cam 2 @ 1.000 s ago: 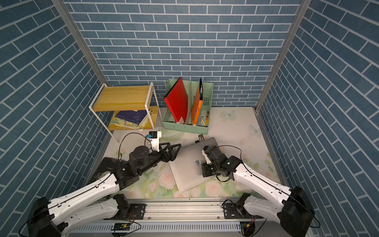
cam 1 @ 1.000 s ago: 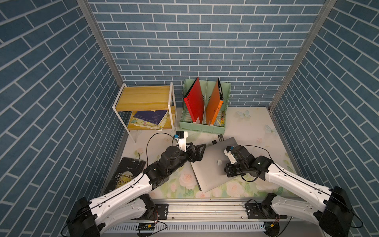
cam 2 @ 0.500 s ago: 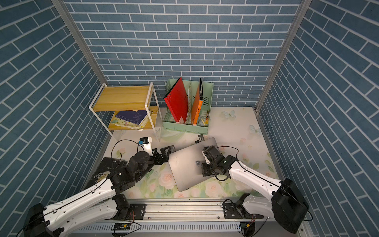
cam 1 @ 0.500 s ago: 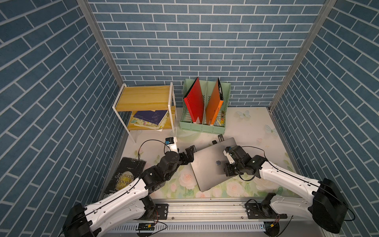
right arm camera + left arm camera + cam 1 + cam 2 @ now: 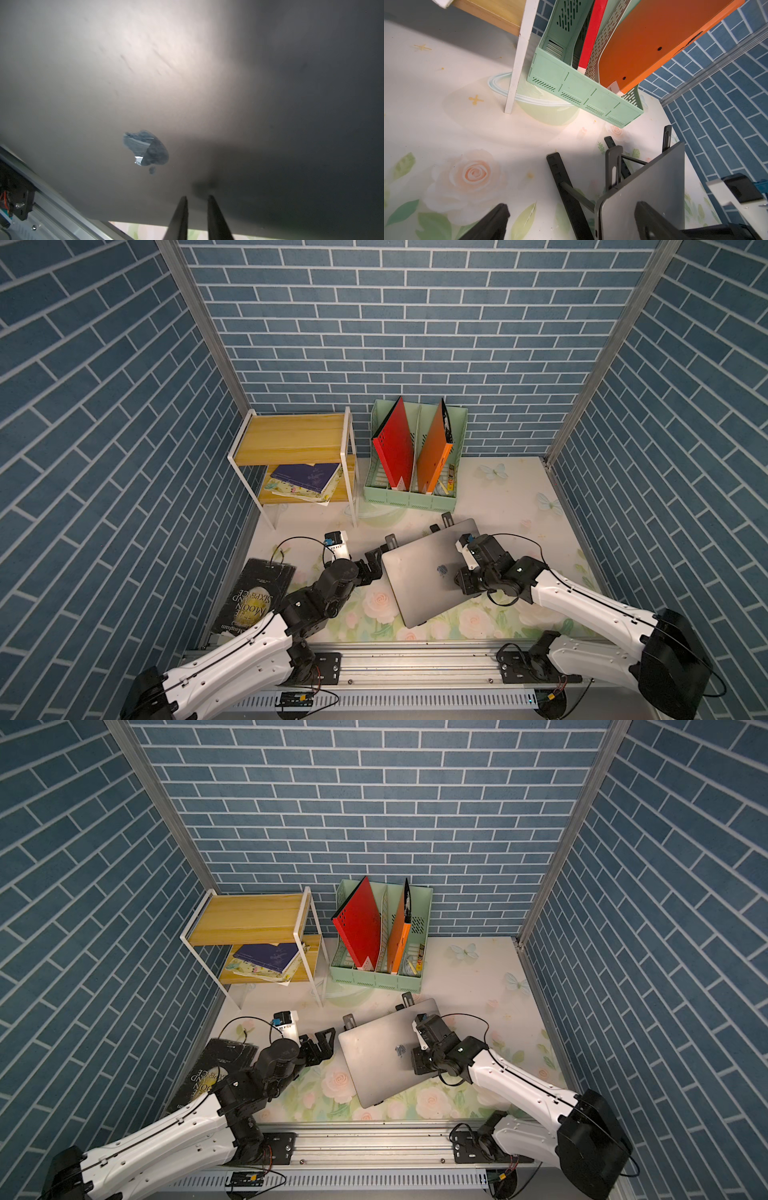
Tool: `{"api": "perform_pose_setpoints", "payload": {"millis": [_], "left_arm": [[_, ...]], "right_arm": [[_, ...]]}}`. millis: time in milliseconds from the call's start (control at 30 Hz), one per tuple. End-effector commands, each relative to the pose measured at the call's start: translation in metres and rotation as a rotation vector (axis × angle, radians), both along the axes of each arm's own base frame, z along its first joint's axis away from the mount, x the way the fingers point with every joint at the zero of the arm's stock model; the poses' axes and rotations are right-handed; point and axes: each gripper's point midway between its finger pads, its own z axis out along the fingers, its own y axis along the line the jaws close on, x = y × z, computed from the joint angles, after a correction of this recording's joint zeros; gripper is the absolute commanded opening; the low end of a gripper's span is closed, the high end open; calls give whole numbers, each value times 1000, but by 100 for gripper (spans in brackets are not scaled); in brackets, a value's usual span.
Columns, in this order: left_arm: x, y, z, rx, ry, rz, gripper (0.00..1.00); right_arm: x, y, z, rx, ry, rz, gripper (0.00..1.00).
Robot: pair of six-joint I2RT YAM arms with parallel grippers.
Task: Close the laptop lid and set it aside
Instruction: Close the lid of the laptop, then pick up the laptop from the computer stand.
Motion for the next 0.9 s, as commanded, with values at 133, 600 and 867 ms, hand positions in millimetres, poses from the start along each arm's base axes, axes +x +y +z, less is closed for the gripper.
{"api": "perform_pose_setpoints", "payload": {"millis": [133, 600, 867], "left_arm": [[-34, -36, -23, -246, 70, -238, 100], [-50, -72, -43, -323, 105, -436, 80], [-55, -88, -77, -226, 223, -509, 66]], "right_arm": [[33, -23, 62, 450, -196, -90, 91], [101, -76, 17, 557, -103, -196, 99], [94, -71, -2, 573, -38, -181, 91]]}}
